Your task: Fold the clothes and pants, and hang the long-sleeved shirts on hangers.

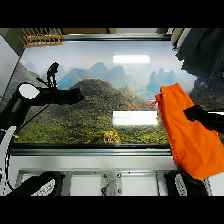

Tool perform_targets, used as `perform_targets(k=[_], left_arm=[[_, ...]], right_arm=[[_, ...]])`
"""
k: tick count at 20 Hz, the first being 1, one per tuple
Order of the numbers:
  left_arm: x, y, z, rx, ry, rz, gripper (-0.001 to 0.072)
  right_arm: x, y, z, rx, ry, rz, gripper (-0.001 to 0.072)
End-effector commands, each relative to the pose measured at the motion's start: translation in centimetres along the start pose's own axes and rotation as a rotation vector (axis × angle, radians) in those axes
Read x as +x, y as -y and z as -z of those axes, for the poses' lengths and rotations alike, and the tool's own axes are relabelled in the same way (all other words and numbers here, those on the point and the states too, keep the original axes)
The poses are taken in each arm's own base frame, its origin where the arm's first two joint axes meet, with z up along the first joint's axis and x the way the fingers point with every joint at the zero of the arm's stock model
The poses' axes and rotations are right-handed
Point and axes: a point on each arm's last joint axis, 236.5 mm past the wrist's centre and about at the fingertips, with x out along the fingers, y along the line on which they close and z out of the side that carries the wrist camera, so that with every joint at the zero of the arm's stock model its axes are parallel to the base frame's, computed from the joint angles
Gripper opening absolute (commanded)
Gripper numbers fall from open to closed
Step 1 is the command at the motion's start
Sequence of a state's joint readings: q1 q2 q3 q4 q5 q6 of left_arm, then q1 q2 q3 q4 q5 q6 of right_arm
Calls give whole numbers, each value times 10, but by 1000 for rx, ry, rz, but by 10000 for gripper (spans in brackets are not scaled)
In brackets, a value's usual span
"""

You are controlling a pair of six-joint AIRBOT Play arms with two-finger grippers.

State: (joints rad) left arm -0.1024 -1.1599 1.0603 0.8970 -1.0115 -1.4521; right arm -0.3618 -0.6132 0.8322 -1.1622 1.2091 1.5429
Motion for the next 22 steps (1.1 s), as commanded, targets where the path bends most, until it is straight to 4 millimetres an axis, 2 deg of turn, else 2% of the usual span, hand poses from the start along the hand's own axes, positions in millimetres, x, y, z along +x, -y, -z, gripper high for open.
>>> perform_targets(k=[1, 4, 5, 6, 7, 8, 22], left_arm=[[0, 0, 0, 1, -1, 1, 13], [0, 0, 0, 1, -1, 1, 13], [0, 1, 0, 1, -1, 1, 13], [0, 0, 0, 1, -1, 1, 13], [0, 1, 0, 1, -1, 1, 13], [0, 1, 0, 1, -1, 2, 13], [0, 1, 0, 1, -1, 1, 13]], right_arm=[[15, -35, 16, -77, -80, -96, 709], [21, -36, 19, -79, -104, -99, 707], [21, -36, 18, -78, -103, -99, 659], [21, -36, 18, -78, -103, -98, 388], [21, -36, 18, -77, -103, -98, 81], [21, -36, 19, -75, -103, -98, 13], [21, -36, 18, -74, -103, -98, 12]])
